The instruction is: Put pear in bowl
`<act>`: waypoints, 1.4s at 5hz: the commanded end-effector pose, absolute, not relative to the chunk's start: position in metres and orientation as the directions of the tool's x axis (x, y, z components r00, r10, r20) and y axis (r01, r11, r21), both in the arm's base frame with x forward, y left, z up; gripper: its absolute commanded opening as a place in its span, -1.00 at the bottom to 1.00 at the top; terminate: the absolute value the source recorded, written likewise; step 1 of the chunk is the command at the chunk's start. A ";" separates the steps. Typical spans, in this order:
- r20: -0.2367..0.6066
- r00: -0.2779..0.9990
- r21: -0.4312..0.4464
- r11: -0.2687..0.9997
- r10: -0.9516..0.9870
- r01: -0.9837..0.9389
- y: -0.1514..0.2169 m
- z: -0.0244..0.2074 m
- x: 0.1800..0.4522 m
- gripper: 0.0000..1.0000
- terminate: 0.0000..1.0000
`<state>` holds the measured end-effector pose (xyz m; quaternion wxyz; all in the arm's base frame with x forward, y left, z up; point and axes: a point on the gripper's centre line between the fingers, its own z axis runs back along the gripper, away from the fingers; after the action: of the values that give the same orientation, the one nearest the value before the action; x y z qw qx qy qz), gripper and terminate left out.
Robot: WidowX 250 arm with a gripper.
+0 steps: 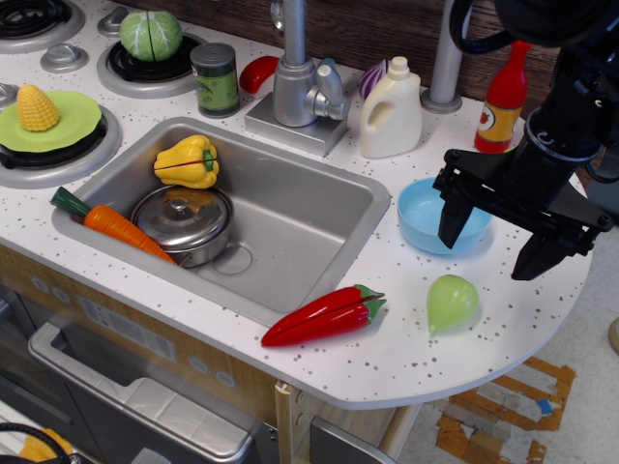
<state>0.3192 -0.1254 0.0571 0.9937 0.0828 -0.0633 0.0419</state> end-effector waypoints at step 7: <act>0.273 0.959 0.100 0.989 0.078 -0.109 -0.118 0.012 0.309 1.00 -1.00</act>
<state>0.3043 -0.1160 0.0025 0.9898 0.0532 -0.1234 0.0469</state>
